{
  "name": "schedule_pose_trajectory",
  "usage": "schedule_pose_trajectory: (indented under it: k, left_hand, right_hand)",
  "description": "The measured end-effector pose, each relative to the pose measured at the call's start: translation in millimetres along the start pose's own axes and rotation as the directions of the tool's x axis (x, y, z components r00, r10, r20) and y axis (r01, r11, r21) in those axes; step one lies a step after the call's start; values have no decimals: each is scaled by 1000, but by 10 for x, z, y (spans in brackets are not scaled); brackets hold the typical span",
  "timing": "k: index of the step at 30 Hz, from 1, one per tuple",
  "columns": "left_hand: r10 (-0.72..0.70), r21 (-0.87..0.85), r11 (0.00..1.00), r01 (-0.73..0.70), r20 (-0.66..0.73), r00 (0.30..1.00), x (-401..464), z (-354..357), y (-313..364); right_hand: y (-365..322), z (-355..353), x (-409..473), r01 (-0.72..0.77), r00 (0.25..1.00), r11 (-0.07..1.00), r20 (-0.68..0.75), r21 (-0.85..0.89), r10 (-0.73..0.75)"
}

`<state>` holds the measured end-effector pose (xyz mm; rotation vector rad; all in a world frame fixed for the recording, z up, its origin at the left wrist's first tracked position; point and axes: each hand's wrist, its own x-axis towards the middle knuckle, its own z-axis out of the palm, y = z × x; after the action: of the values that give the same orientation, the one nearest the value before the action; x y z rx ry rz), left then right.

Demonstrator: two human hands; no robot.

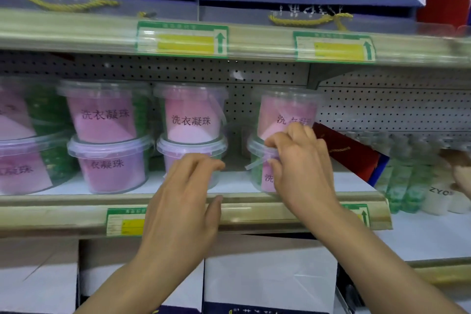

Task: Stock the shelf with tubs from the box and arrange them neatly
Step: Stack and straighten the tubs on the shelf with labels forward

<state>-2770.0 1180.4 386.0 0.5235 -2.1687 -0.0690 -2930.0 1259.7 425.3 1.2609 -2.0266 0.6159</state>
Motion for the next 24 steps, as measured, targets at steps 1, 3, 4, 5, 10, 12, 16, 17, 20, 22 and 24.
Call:
schedule_pose_trajectory:
  k: [1, 3, 4, 5, 10, 12, 16, 17, 20, 22, 24]
  left_hand:
    - [-19, -3, 1000, 19, -33, 999, -1, -20, -42]
    - [-78, -26, 997, 76, -73, 994, 4, -48, -130]
    - [-116, -47, 993, 112, -82, 990, 8, -53, -171]
    - [-158, -70, 986, 153, -83, 984, 14, -49, -211]
    - [-318, -171, 936, 307, -42, 947, 58, 31, -349]
    - [-324, -201, 928, 314, -19, 946, 77, 62, -344]
    - [-310, -223, 929, 294, -37, 950, 100, 96, -328]
    - [-322, -239, 922, 305, -32, 946, 94, 99, -335]
    - [-354, -275, 901, 336, -16, 935, 31, 103, -376]
    - [-352, -242, 908, 343, 8, 936, 5, 102, -404]
    - [-357, -172, 917, 360, 48, 933, 36, 98, -428]
  right_hand:
    - [-46, 33, 13, -3, 1000, 1000, -5, -9, 3]
    - [-88, 111, 27, -1, 999, 1000, -47, 1, 1]
    - [-94, 140, 29, 8, 997, 1000, -76, 5, -7]
    - [-96, 165, 32, 20, 995, 1000, -102, 7, -19]
    - [-106, 221, 29, 77, 985, 997, -157, 21, -72]
    - [-127, 249, 30, 91, 981, 995, -174, 42, -82]
    - [-177, 234, 27, 117, 976, 988, -196, 104, -95]
    - [-181, 193, 3, 106, 975, 982, -210, 159, -71]
    - [-128, 40, -118, -56, 964, 944, -229, 324, 136]
    - [-37, -5, -155, -232, 945, 871, -113, 433, 308]
    - [49, 10, -143, -405, 907, 743, 130, 533, 401]
